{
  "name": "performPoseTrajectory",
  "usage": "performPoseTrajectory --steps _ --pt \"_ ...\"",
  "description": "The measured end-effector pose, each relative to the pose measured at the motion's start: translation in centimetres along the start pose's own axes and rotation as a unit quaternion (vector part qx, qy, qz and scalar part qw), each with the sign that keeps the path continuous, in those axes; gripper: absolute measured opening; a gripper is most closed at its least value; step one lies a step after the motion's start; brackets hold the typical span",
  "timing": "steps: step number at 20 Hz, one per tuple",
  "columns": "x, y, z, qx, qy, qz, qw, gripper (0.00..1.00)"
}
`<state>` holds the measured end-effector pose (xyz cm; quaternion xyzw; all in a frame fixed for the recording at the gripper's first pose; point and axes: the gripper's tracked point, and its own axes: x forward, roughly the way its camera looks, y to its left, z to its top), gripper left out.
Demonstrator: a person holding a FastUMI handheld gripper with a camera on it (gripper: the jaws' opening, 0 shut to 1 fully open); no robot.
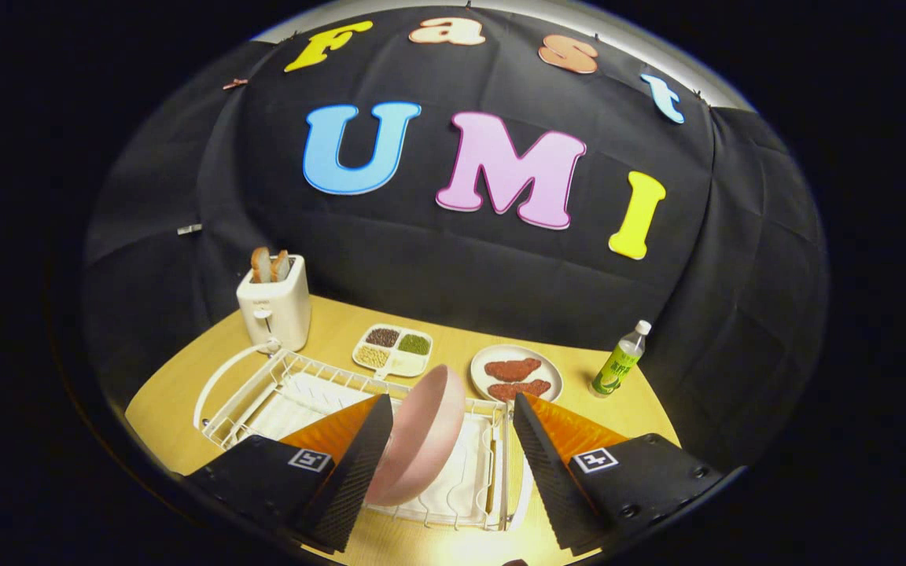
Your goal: Take the plate from the dish rack, then take the spoon from the basket and place it into the plate.
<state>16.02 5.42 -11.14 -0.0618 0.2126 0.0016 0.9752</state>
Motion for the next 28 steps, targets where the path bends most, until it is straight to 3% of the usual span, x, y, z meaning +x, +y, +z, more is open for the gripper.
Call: performPoseTrajectory --steps 5,9,11,15,24,28 --pt "4.0 -0.5 -4.1 0.079 0.086 -0.022 0.993 0.87" --pt "5.5 -0.1 -4.7 0.119 0.111 -0.024 0.986 0.64" --pt "5.6 0.8 -5.4 0.132 0.131 -0.021 0.982 0.42" --pt "5.7 1.0 -5.3 0.153 0.145 -0.059 0.976 0.34" --pt "5.1 3.9 -1.9 0.018 0.093 -0.103 0.99 0.31" --pt "5.1 3.2 0.8 -0.075 0.047 -0.125 0.988 0.3"
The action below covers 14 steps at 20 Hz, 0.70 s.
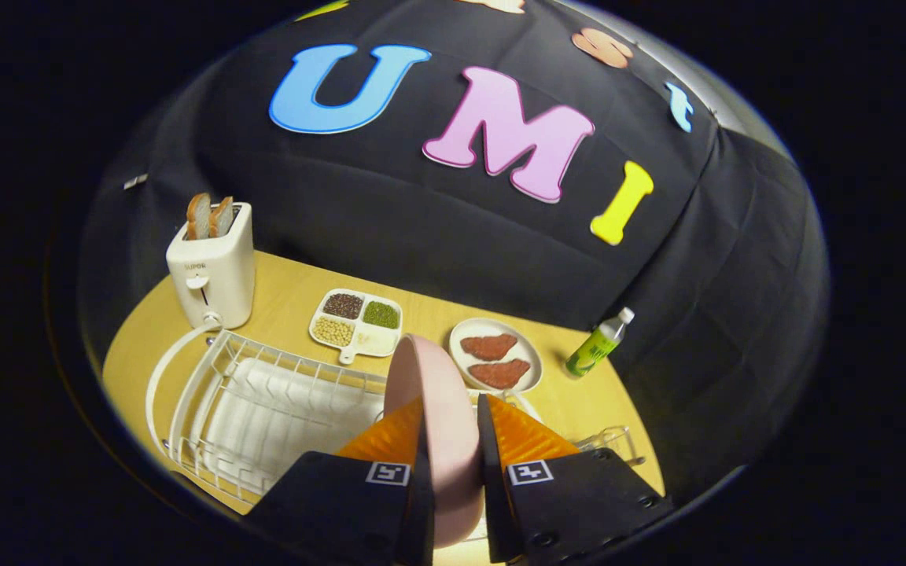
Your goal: Take the plate from the dish rack, then take the spoon from the basket and place it into the plate.
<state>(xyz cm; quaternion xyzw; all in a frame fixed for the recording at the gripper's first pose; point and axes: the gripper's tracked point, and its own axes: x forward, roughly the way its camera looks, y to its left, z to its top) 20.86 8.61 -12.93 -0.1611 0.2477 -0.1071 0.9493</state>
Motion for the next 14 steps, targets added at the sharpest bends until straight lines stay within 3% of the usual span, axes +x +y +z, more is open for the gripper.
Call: performPoseTrajectory --steps 4,7,14 --pt "-0.1 -2.5 0.0 0.029 0.008 -0.008 1.0 0.28" --pt "0.0 -3.5 -1.3 0.09 0.034 0.026 0.995 0.24" --pt "-3.5 -7.2 -5.4 0.155 0.056 0.109 0.98 0.22"
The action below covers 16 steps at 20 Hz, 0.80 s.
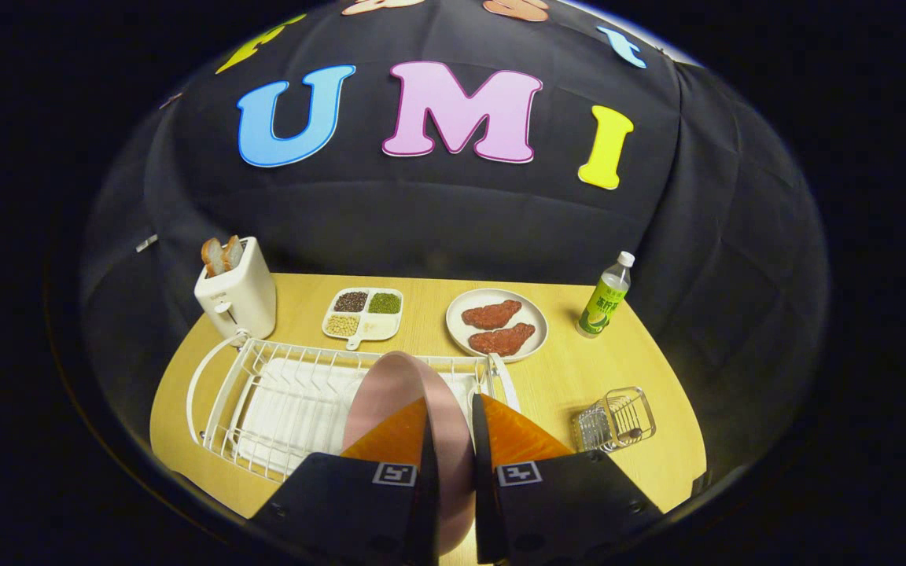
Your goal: Take the plate from the dish rack, then take the spoon from the basket and place it into the plate.
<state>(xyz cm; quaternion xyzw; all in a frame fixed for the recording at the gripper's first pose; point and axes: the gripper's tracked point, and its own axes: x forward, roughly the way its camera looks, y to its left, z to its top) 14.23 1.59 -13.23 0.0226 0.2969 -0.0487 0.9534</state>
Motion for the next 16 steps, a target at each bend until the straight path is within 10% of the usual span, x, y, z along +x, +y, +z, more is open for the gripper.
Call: performPoseTrajectory --steps 16 --pt "-6.3 -6.3 -18.1 0.183 0.115 0.126 0.968 0.22"
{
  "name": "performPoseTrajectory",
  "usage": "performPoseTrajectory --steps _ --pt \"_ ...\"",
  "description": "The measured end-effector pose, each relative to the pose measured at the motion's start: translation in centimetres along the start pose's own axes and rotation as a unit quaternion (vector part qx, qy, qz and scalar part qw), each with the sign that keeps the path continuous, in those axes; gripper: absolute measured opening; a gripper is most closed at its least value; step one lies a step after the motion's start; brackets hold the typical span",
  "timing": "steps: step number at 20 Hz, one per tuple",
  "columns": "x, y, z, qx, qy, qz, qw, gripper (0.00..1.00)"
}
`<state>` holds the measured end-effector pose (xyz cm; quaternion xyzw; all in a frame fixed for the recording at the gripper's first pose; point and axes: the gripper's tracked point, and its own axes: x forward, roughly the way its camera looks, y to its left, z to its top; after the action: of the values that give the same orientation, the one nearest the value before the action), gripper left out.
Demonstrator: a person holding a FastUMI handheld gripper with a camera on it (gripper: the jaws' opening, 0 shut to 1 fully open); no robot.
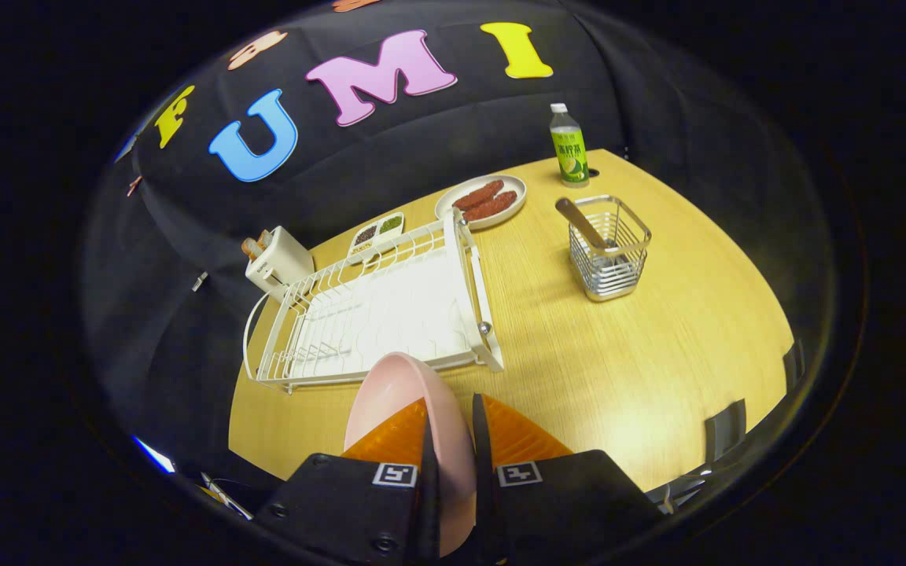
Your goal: Take the plate from the dish rack, then take the spoon from the basket and place it into the plate.
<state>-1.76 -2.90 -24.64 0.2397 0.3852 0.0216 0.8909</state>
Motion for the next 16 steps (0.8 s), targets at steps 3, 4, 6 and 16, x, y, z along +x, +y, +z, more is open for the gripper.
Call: performPoseTrajectory --steps 3,4,6,16 --pt "2.1 -1.5 -1.8 -0.005 0.021 0.011 1.0 0.22" --pt "2.7 -1.8 -2.3 -0.012 0.027 0.017 0.999 0.23" --pt "3.8 -2.2 -3.2 -0.023 0.039 0.034 0.998 0.23" --pt "7.0 -5.4 -2.1 -0.004 0.046 0.081 0.996 0.4"
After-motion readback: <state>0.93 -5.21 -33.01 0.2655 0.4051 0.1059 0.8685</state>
